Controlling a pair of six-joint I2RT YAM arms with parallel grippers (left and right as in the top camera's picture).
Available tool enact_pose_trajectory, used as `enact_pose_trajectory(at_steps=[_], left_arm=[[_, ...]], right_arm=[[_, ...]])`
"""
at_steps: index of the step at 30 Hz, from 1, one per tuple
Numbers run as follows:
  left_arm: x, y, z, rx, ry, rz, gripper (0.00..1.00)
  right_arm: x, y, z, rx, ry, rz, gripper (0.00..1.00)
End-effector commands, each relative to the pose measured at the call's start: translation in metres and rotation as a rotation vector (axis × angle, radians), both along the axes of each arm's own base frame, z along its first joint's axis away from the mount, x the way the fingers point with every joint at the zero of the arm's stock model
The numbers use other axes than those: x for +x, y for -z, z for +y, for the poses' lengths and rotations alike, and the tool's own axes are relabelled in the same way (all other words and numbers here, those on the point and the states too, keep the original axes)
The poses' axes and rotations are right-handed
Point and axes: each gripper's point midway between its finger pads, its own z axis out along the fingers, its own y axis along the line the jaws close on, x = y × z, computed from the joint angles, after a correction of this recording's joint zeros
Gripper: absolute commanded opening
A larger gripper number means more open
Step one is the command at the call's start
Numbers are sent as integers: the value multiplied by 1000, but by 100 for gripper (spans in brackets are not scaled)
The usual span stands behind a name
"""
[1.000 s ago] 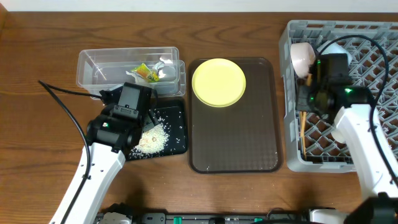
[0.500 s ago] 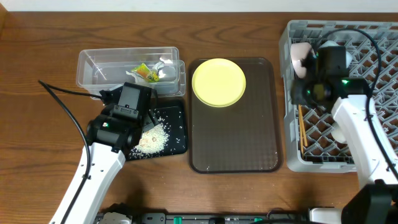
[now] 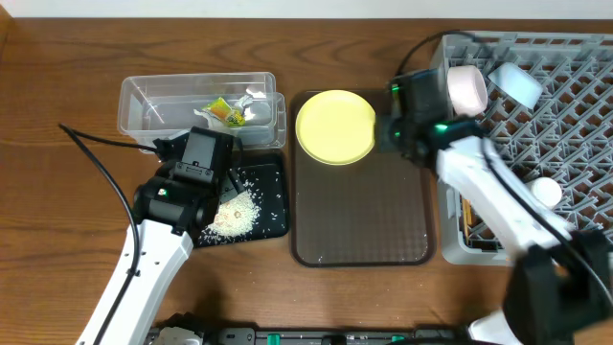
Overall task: Sort waste into correct bins and load items into the dishwasher rack
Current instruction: 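Grasp the rim of the yellow plate with the right gripper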
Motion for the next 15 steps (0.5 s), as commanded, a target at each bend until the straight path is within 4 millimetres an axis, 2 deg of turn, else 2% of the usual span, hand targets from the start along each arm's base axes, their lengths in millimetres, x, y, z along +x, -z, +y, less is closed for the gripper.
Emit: enact_pose_trajectory(at_steps=[1,5,8,12,15], left_arm=[[1,-3,4,12,-21,-10,86],[1,-3,4,12,-21,-10,86],[1,-3,4,13,-21,-9,86],[1,-3,4,13,-21,-9,86],[1,-3,4,13,-21,-9,86]], right_arm=[[2,39,3,-16,98,68,47],[10,71,6,8,168,105,43],[12,88,8,17,201,124,36],[11,96,5,8,226,139,25],[12,95,0,-8,236,135,10]])
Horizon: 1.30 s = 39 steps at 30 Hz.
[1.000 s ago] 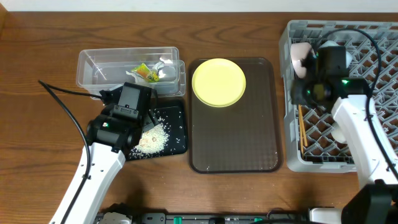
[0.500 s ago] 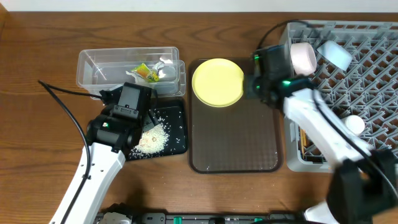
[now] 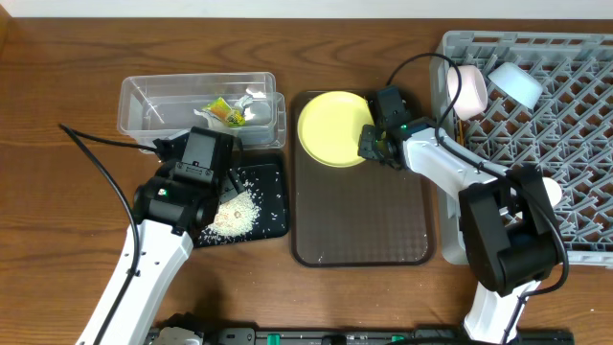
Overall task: Sort waste into correct bins and load items into the dishwasher rack
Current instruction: 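Grasp the rim of the yellow plate with the right gripper, then lift the yellow plate and stand it upright in the rack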
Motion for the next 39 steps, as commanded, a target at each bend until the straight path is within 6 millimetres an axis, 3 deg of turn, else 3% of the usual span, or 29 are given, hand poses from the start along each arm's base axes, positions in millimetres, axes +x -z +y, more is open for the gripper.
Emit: enact_pose_trajectory(at_steps=[1,7,11,13,18,22,25,30,34,39], left_arm=[[1,-3,4,12,-21,-9,86],[0,-2,4,15,-21,-3,86],[-1,-2,4,15,-21,1,86],[-1,-2,4,16,-21,1,86],[-1,-2,4,15,-21,1,86],[-1,-2,4,16,-21,1,86],[0,-2,4,15,-21,-1,86],[1,-3,4,13,-21,-6,86],[1,-3,4,13,-21,-7,86],[1,-3,4,13,-21,-6,86]], right_arm=[[0,1,-8,-22,47,2,4],[-21,7,-31,-55,79,110,1],[-24,-15,-53,-69,59,112,1],[-21,-37,-64,-79,26,72,1],[-12,-115,-104,-146,-42,-124,1],[-13,-185,-172,-331,61,-297,1],[-25,-231,-221,-511,137,-382,1],[-59,-286,-288,-873,273,-375,1],[-79,-298,-311,-1061,323,-277,1],[-72,-277,-309,-1059,262,-207,1]])
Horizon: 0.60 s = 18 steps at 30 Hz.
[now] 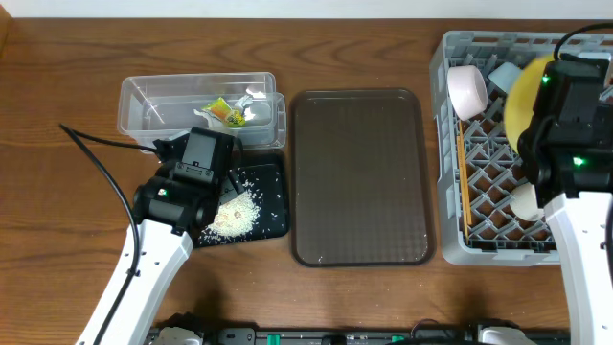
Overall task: Sort waste into correct bins and load items into the dishwasher rack
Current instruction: 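Lift the yellow plate and stand it upright in the rack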
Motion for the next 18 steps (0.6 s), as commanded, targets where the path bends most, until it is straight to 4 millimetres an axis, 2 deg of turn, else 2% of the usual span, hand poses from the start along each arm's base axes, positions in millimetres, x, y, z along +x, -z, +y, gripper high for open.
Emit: enact_pose_trajectory(at_steps=[1,6,10,13,14,15,16,18], left_arm=[[2,-3,3,11,-21,-14,86],[2,-3,3,11,-21,-14,86],[3,-4,3,10,-21,-18,86],[3,-4,3,10,-21,-17,86],[3,-4,3,10,-21,-17,86],[3,-4,3,10,-21,-17,86],[3,-4,3,10,-21,-17,89],[3,-4,3,10,-21,-18,93]], right_arm=[[-2,9,-10,-69,39,97,1],[8,45,-4,-33,44,180,1],[21,76,24,75,-41,216,1],[28,85,43,136,-72,190,2],[29,86,49,152,-82,180,8],[31,86,55,164,-95,170,21],[32,83,63,170,-112,155,46],[35,77,74,189,-150,126,61]])
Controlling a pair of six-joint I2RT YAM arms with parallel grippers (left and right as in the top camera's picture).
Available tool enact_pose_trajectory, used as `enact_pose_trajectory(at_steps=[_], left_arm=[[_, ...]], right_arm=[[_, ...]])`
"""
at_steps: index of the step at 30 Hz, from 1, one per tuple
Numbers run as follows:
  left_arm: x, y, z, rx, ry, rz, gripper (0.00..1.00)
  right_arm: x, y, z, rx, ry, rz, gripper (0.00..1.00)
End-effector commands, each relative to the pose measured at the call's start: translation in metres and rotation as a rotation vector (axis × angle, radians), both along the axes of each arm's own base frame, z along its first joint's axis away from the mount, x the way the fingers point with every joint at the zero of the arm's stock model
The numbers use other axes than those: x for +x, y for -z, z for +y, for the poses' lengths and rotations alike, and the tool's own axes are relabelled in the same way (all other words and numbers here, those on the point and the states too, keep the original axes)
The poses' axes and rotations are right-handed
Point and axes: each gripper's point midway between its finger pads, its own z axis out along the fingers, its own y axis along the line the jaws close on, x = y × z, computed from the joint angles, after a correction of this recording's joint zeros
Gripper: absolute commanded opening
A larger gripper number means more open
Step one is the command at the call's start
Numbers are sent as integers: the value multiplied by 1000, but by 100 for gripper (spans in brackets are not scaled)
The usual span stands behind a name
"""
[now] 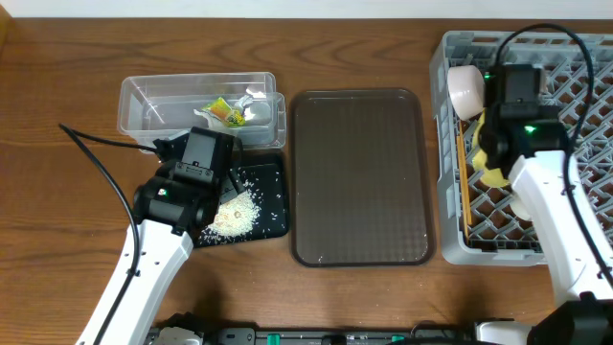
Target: Sort waste into correct bins and load items into the dishwasher rack
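The yellow plate [490,158] stands on edge among the tines in the left part of the grey dishwasher rack [448,244]. My right gripper [500,129] reaches down onto it and appears shut on its rim, though the wrist covers the fingers. A pink bowl [466,88] sits in the rack just behind it. My left gripper [213,182] hangs over the black tray [275,211] with spilled rice [235,216]; its fingers are hidden beneath the wrist.
A clear plastic bin [144,105] at the back left holds a yellow packet [228,113] and wrappers. A bare brown serving tray [359,172] lies in the middle. A white cup [525,199] and orange sticks [463,182] are in the rack.
The right gripper has moved left and down with the yellow plate, from above the rack's back right to its left part, where the plate now stands among the tines. The left arm is unchanged.
The yellow plate lay on the brown tray's far end with the right gripper beside it, then on its rim. Later the plate was held over the rack and the tray was bare. Now it stands in the rack. The left arm stayed over the rice.
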Motion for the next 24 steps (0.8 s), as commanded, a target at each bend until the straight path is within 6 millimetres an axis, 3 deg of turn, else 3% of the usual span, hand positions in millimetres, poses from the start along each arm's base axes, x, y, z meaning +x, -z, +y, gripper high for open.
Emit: enact_pose_trajectory(at_steps=[1,6,9,11,14,16,20,24], left_arm=[[2,-3,3,12,-20,-14,92],[3,-6,3,18,8,-18,93],[13,-10,-18,-11,206,-37,94],[23,-16,-35,-35,341,-77,94],[31,-19,-48,-58,426,-104,94],[25,-14,-52,-83,441,-74,94],[-5,-3,-49,-106,445,48,88],[-28,-14,-39,-88,435,45,89]], right_arm=[[7,-15,26,99,-46,-103,65],[15,-45,66,373,-240,-231,71],[12,-56,106,612,-431,-248,73],[7,-53,121,709,-492,-221,77],[-4,-34,118,747,-458,-137,91],[-12,-20,111,755,-394,-81,99],[-34,0,91,755,-225,-5,99],[-56,3,90,761,-204,40,99]])
